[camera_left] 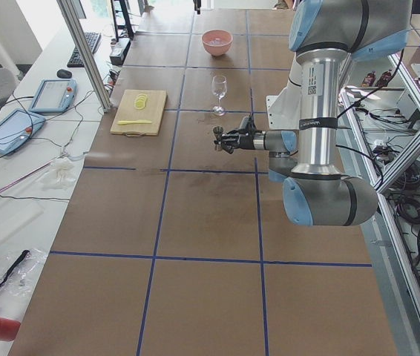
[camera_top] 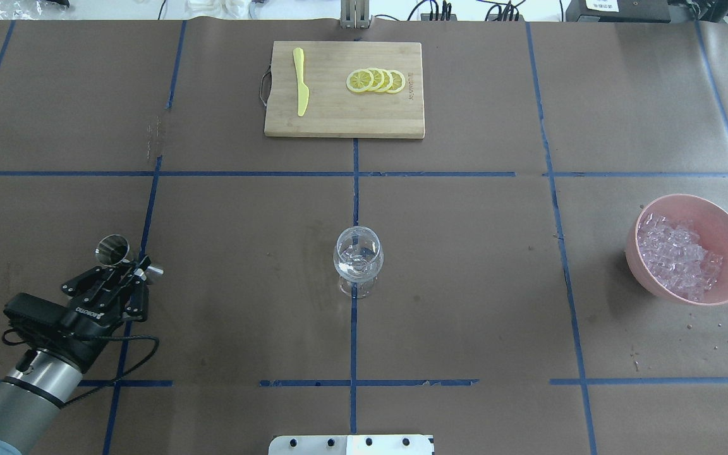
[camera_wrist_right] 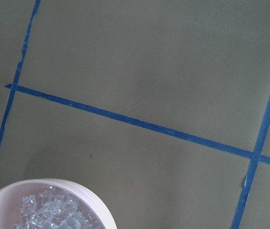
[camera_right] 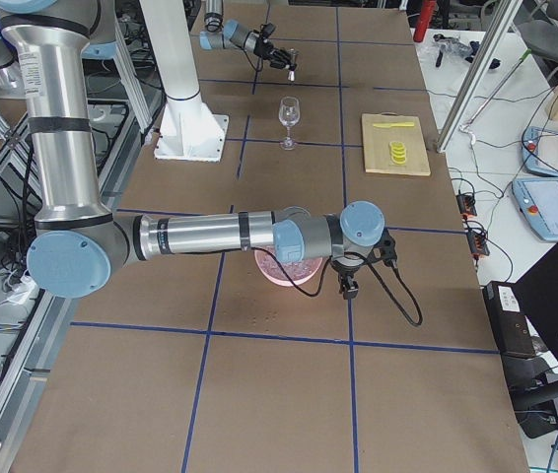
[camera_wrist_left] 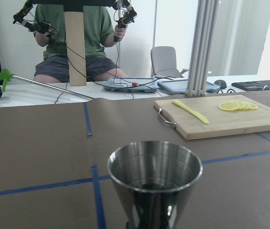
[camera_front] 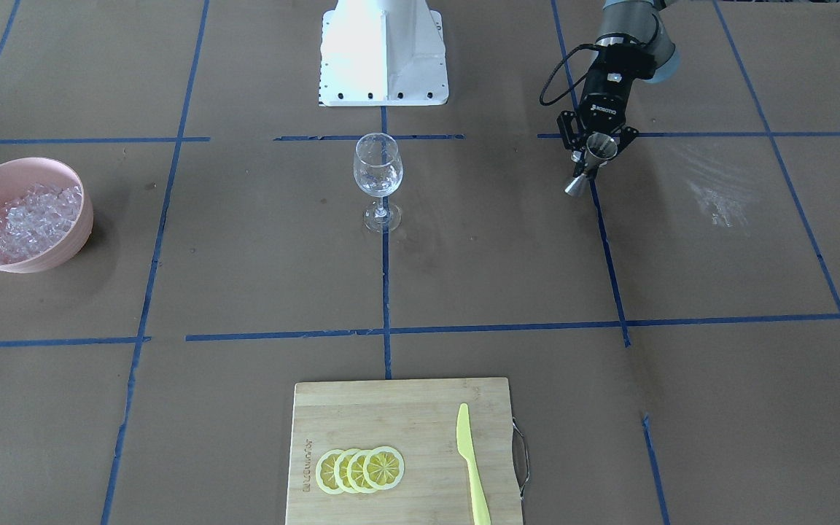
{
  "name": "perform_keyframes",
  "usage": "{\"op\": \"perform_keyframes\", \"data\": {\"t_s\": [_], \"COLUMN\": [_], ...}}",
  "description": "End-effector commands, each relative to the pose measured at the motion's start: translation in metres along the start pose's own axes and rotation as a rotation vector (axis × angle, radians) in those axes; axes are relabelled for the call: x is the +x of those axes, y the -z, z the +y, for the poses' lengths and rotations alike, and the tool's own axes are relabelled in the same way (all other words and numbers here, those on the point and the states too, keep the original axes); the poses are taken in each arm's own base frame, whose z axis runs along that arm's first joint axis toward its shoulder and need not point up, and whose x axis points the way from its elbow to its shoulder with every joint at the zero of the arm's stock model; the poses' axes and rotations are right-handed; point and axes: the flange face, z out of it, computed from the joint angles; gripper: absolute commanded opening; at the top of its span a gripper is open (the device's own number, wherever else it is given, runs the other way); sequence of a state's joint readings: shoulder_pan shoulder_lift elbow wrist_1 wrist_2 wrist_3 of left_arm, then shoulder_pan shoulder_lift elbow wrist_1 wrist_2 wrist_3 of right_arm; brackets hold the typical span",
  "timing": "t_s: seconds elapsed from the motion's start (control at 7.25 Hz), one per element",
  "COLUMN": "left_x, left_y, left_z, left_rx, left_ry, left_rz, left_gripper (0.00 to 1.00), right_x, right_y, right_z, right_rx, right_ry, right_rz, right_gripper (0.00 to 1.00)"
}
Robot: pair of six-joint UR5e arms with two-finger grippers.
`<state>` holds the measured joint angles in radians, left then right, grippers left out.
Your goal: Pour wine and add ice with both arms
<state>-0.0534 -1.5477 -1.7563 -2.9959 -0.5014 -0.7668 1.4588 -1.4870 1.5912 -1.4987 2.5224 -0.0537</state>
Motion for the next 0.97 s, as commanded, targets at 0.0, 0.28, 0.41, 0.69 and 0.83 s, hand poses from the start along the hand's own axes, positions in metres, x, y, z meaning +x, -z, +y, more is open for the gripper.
{"op": "perform_keyframes", "data": {"t_s": [0.0,0.28,0.41,0.69,0.83], "left_x": [0.089,0.142,0.164,0.171,0.175], "left_y": [-0.029,-0.043,-0.046,-0.05,-0.05], "left_z": [-0.033,-0.059,-0.074,-0.078,-0.08], "left_rx": [0.034,0.061,0.059,0.053,0.053], "left_ry": [0.012,0.006,-0.056,-0.25,-0.323], "left_rz": [0.009,-0.007,-0.012,-0.023,-0.021], "left_gripper": [0.0,0.0,0.0,0.0,0.0], "right_x": [0.0,0.0,0.0,0.002,0.001], "right_y": [0.0,0.0,0.0,-0.001,-0.001], "right_z": [0.001,0.001,0.001,0.001,0.001], "right_rx": [0.001,0.001,0.0,-0.002,-0.001], "right_ry": [0.001,0.001,0.0,-0.001,0.0], "right_rz": [-0.001,-0.001,0.001,0.0,0.001], "right_gripper": [1.0,1.0,1.0,1.0,1.0]}}
